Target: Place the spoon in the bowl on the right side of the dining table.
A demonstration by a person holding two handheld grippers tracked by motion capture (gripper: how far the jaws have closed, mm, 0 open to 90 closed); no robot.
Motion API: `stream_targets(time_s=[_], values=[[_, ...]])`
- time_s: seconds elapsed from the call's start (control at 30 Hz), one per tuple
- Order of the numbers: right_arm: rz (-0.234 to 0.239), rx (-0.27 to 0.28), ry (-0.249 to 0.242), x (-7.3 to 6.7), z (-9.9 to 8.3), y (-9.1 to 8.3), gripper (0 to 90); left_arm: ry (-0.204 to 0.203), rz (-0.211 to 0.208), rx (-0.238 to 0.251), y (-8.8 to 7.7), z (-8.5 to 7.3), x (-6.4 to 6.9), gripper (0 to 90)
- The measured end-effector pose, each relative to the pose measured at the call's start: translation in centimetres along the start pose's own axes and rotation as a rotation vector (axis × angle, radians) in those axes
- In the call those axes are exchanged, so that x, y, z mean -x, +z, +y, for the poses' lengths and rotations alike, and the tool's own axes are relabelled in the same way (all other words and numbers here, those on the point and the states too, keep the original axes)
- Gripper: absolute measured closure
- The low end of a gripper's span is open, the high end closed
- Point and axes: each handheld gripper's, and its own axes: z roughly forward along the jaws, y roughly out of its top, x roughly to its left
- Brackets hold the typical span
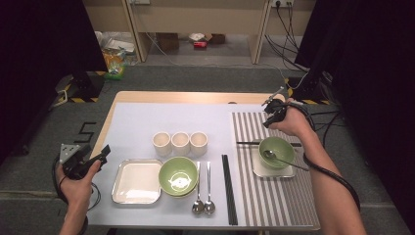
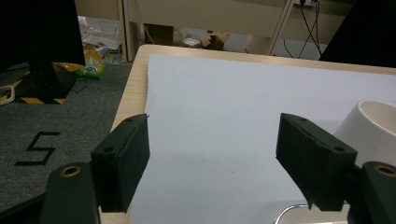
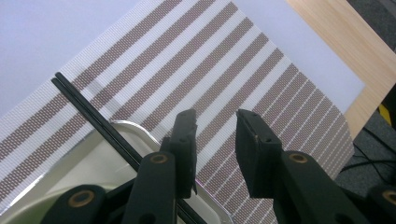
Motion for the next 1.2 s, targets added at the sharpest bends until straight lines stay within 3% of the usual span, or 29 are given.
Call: stream_targets(time_s=[0.33, 1.2], values=[[0.016, 0.035, 0.03, -1.2, 0.8, 0.1, 67.0, -0.001, -0.002, -0.001, 0.0, 0.0, 0.1, 25.0], [0.036, 0.074, 0.041, -4.4, 3.3, 0.4, 62.6, 0.002, -0.003, -0.002, 0.2, 0.0, 0.1, 25.1]])
